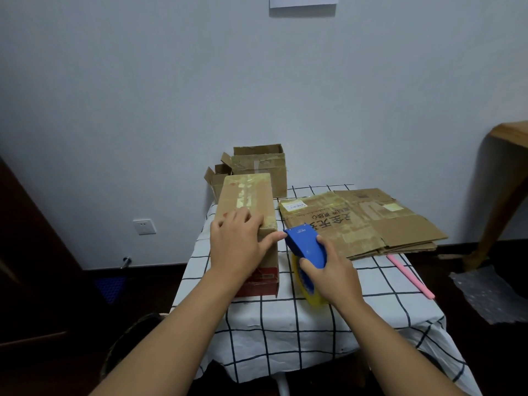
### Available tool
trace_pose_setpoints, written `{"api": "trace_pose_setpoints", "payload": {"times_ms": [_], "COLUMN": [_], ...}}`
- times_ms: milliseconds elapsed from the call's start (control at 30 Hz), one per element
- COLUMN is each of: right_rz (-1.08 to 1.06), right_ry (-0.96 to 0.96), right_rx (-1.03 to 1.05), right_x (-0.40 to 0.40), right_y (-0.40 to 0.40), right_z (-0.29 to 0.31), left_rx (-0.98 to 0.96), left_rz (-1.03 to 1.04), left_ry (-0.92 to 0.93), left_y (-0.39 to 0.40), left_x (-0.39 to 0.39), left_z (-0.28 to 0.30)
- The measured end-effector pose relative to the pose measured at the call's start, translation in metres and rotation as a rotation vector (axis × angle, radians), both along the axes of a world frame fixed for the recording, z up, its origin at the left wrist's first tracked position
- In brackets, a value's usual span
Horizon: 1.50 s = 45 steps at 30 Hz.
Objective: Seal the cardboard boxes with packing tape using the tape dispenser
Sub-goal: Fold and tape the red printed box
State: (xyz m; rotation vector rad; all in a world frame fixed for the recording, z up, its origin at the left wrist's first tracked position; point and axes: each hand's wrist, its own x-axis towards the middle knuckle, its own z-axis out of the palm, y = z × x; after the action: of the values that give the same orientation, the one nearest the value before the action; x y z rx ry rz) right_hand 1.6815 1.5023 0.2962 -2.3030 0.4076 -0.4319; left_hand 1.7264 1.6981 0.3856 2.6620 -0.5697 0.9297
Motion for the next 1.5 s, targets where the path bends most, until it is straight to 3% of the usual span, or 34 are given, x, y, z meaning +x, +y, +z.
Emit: {"api": "trace_pose_setpoints", "payload": {"times_ms": [400,700,833,1267,1500], "right_rz": [-0.006,0.003,0.017,0.018,0.139], "right_ry": [-0.005,0.021,-0.034,-0.216,-0.222], "right_rx": [-0.017,-0.02,-0.016,-0.653,-0.782], "right_x": [0.0,0.0,-0.004,-0.045,-0.06], "right_y": [0.0,0.0,0.001,0.003,-0.024], "right_z": [-0.002,0.002,0.007,-0.018,-0.053], "left_rx": [0.062,0.033,0.013,-0.064,-0.048], "left_rz": [-0.056,-0.227,-0.216,-0.267,-0.194], "left_ry": [0.002,-0.066,0.013,0.011,0.045], "left_y": [0.014,0.032,0.03,0.036,0.047], "left_x": [-0.002,0.004,0.004,-0.001,-0.002], "left_z": [0.003,0.007,0.008,0.004,0.002]}}
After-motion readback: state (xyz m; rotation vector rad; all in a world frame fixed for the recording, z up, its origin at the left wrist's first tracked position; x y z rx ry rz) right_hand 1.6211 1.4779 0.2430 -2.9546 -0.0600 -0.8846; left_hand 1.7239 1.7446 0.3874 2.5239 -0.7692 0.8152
